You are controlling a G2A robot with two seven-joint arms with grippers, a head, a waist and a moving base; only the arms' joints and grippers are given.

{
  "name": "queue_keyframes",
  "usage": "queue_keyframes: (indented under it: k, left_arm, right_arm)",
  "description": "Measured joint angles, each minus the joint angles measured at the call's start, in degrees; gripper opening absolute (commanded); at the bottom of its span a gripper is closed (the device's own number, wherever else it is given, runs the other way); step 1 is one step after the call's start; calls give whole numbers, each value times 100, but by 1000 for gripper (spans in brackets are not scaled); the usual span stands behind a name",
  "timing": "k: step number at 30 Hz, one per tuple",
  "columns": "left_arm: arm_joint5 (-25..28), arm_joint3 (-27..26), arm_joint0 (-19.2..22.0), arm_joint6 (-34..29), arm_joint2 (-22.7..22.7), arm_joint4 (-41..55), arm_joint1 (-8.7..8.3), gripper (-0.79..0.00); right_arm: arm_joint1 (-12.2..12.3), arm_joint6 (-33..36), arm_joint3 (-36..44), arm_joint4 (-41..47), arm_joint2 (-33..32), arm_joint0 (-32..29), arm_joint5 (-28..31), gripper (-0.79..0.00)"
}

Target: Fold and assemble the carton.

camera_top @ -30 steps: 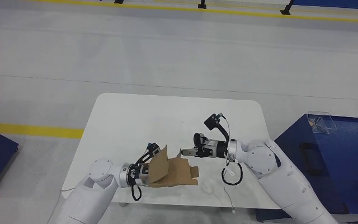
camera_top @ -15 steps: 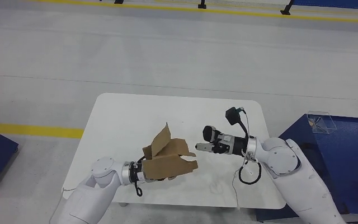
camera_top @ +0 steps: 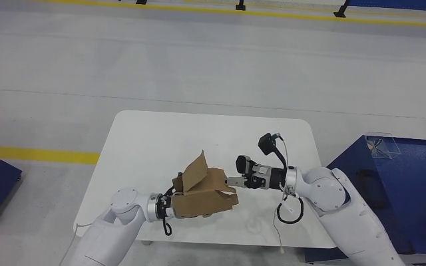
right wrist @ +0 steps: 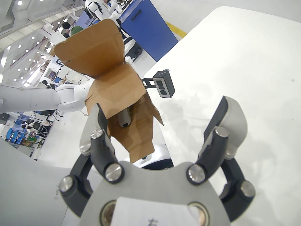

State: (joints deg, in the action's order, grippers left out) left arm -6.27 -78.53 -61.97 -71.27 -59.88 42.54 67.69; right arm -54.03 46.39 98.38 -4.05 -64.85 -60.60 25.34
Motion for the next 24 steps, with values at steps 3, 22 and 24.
queue_keyframes:
  k: [3,22,24]
  left_arm:
    - [44,-44,-26,37,10,-36,-2,-785]
    - [240,-263,-166,327,9,-215,-17,-785]
    - [246,-309,-182,358,-6,-252,-25,-785]
  right_arm:
    - [-34,23,-38,-54,158,50,-37,0]
    - [-165,152,-246,-36,548,290,-98,0]
    - [-178,147,-243,-60,583,312,-118,0]
